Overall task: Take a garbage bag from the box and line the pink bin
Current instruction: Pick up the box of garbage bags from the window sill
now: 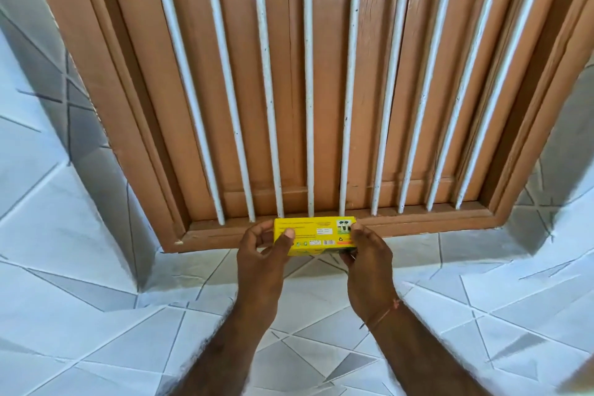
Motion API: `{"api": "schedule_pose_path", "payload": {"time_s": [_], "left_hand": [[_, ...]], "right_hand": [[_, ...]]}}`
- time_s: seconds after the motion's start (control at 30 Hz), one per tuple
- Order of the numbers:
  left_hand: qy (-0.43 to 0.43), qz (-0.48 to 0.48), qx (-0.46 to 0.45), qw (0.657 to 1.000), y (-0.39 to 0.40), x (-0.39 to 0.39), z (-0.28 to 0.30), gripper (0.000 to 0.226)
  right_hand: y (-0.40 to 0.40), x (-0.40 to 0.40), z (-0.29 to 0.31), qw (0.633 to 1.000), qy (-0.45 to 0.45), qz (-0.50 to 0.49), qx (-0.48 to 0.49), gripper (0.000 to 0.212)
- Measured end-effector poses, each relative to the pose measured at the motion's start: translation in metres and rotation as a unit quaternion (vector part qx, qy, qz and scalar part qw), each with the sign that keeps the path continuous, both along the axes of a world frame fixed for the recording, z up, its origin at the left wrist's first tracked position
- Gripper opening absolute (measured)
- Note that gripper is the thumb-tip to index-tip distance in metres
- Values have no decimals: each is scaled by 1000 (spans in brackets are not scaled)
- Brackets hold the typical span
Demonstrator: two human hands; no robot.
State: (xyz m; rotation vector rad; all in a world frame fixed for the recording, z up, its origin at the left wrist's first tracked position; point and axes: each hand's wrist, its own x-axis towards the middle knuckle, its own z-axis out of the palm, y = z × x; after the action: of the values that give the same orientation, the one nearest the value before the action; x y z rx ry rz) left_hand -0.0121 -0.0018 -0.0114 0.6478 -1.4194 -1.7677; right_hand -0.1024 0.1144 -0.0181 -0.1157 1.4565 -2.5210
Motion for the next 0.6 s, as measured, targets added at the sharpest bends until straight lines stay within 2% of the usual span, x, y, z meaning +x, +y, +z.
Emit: {"api": "schedule_pose_path", "payload": {"time_s": [0.1,0.2,0.27,0.33,0.37,0.47,0.53,0.6], "left_hand": [[18,-20,34,999,-8,15,4,22],[28,-47,44,998,-14,27,19,25],[30,-48,0,998,-17,31,37,27],[6,-43,-136,990,-14,31,58,30],[-20,-43,-229,972,-10,31,68,32],[-72,-32,-461,884,8,30,97,37],[-79,-40,-538,838,20,27,114,39],[-75,-61,-579,810,31,21,130,40]], "right_hand": [[-5,7,-2,999,-12,-29,-23,21],[0,12,1,987,-121,12,-103,18],[0,12,-3,981,-179,43,-67,13],[-2,9,-9,973,-221,38,-51,20],[-3,10,-11,966,-246,32,-68,25],[-4,18,-10,950,-276,73,-129,23],[-4,23,-5,926,-294,134,-197,41],[-1,21,-5,904,-301,179,-244,49]]}}
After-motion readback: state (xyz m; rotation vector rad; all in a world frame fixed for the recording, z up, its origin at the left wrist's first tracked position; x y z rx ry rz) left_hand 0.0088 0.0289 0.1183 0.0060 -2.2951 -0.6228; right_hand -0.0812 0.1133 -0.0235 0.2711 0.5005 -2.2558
